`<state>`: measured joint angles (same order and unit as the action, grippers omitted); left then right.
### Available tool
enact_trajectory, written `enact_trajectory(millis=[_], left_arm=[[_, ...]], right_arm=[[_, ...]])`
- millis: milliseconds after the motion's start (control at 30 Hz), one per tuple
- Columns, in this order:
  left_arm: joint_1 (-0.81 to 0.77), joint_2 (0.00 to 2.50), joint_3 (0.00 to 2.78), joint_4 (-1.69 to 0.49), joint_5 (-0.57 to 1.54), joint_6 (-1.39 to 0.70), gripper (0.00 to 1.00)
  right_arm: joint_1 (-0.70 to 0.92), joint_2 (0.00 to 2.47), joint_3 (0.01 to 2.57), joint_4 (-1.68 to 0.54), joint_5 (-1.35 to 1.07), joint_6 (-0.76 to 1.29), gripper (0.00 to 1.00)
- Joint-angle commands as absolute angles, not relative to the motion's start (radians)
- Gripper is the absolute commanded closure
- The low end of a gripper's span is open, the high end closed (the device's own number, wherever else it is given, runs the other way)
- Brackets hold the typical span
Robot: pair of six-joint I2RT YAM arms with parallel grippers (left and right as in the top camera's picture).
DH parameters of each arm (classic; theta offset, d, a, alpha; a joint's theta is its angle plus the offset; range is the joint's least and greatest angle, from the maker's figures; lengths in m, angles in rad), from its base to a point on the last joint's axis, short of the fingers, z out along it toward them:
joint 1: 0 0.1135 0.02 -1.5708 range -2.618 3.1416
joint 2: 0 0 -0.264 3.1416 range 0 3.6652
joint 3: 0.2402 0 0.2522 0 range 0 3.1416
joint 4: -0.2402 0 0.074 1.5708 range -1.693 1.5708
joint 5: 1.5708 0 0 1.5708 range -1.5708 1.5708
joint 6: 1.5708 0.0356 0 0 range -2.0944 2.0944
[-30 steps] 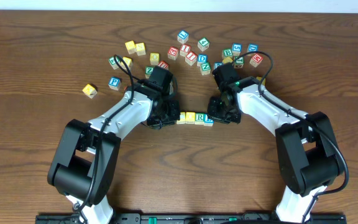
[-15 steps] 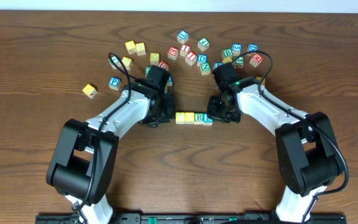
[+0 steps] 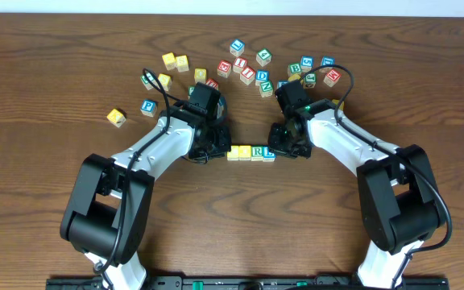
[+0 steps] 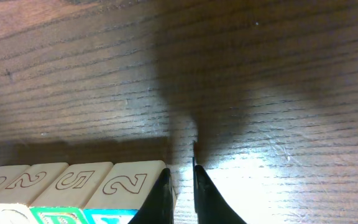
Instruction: Spell out CORL
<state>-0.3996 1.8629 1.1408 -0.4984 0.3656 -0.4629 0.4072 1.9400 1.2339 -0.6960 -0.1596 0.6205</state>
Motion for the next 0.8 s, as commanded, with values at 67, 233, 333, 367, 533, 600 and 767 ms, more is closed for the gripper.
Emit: enact_trajectory(millis=[67, 233, 333, 367, 533, 600, 767], left_arm=[[-0.404, 1.875, 1.136, -0.499, 0.383, -0.445, 0.92], [-0.417, 1.875, 1.136, -0.499, 0.385, -0.445, 0.92], [-0.428, 1.875, 1.136, -0.498, 0.385, -0.445, 0.92], [-0.433, 1.875, 1.136, -0.495, 0.385, -0.443, 0.92], [-0.441, 1.875, 1.136, -0.484, 0.377, -0.442, 0.92], [-0.437, 1.875, 1.136, -0.484, 0.374, -0.442, 0.92], [-0.437, 1.875, 1.136, -0.484, 0.373, -0.442, 0.92]], right_arm=[[0.413, 1.933, 1.228, -0.702, -0.168, 0.622, 0.97], [0.413, 1.933, 1.228, -0.710, -0.168, 0.644, 0.99], [0.413, 1.933, 1.228, -0.718, -0.177, 0.644, 0.99], [0.413, 1.933, 1.228, -0.722, -0.184, 0.648, 0.99], [0.413, 1.933, 1.228, -0.730, -0.187, 0.651, 0.99], [0.413, 1.933, 1.228, -0.732, -0.188, 0.653, 0.99], [0.413, 1.933, 1.228, -0.746, -0.194, 0.666, 0.99]])
